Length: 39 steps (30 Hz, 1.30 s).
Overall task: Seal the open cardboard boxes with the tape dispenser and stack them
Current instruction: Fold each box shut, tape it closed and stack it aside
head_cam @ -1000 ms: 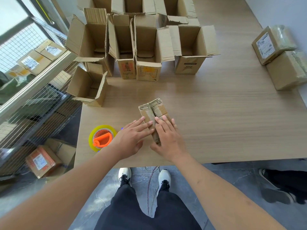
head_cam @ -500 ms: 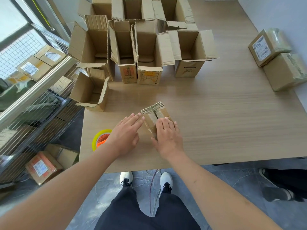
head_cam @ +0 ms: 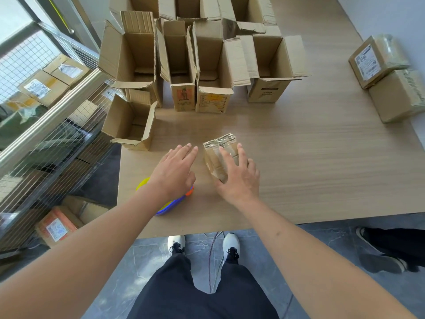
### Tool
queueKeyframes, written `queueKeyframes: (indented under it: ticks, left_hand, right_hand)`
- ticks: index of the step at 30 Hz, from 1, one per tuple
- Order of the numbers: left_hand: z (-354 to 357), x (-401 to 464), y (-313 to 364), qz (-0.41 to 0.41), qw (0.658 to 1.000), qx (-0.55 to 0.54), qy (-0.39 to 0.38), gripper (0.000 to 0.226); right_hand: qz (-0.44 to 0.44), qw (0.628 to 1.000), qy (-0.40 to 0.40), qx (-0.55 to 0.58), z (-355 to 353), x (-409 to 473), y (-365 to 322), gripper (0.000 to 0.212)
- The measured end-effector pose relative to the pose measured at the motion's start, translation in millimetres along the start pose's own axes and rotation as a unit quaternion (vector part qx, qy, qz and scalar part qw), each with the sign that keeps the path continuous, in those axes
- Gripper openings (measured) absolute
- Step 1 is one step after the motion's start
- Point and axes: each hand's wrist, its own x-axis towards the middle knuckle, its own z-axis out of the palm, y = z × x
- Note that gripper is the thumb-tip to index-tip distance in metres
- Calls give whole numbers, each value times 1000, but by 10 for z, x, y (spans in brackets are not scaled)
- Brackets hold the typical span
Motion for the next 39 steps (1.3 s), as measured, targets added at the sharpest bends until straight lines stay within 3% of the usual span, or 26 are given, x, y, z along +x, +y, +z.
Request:
queueKeyframes:
  ticks: [5,21,31,39]
  left_hand:
    - [-371,112,9,41,999,19,15,76]
    - [-1763,231,528,175,973,128,81,64]
    - [-2138,201,1481,190,969,102,121,58]
    - [-1909,216,2649,171,973,110,112,52]
  right_hand:
    - [15,1000,13,17,-312,56,-106,79]
    - [134,983,110,54,-1942,-265,-254,84]
    - [163,971,166,61,-2709,-669,486,80]
    - [171,969,163,66,-3018,-1082,1614,80]
